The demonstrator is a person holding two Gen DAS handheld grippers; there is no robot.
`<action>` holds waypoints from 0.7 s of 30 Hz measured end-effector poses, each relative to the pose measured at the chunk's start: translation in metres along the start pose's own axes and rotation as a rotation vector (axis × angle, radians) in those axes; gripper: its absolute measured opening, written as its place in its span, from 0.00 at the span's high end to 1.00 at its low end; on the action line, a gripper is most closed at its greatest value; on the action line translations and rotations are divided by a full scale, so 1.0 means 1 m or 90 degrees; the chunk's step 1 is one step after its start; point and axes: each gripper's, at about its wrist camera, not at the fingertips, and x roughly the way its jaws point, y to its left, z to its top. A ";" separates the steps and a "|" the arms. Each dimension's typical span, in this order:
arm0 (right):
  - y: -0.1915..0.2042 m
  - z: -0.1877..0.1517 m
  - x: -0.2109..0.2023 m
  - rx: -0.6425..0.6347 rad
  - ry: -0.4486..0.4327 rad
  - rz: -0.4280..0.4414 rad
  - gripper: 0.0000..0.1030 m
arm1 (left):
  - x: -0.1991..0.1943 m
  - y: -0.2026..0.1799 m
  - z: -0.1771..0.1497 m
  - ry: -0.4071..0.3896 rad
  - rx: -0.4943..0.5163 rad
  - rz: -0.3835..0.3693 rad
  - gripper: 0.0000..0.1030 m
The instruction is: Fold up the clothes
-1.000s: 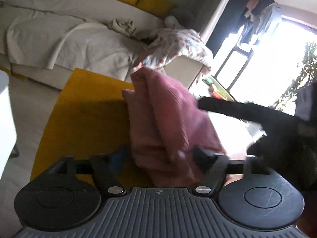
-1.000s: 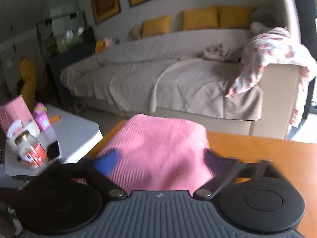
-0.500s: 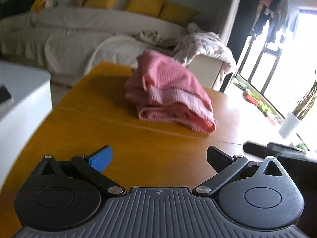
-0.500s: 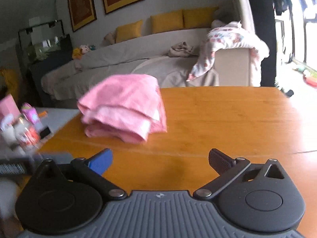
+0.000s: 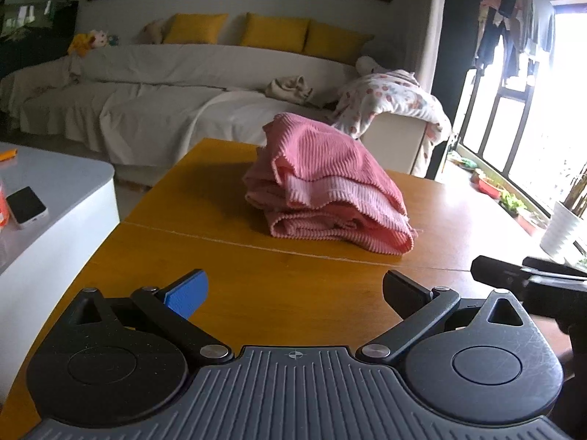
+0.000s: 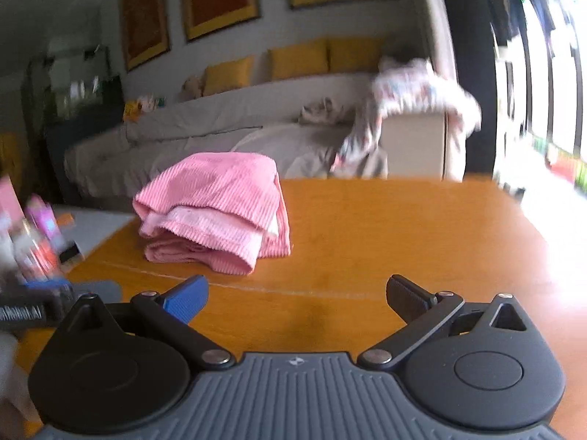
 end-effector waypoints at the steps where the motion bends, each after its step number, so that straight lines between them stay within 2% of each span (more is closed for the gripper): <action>1: 0.004 0.001 0.003 -0.020 0.002 -0.012 0.00 | 0.000 0.000 0.000 0.001 0.003 0.001 0.00; 7: -0.009 0.003 0.009 0.006 0.022 0.011 0.00 | 0.004 0.002 0.001 0.007 0.010 -0.001 0.00; 21: -0.010 0.002 0.013 0.016 0.046 0.022 0.00 | 0.012 0.006 0.001 0.044 -0.001 -0.001 0.00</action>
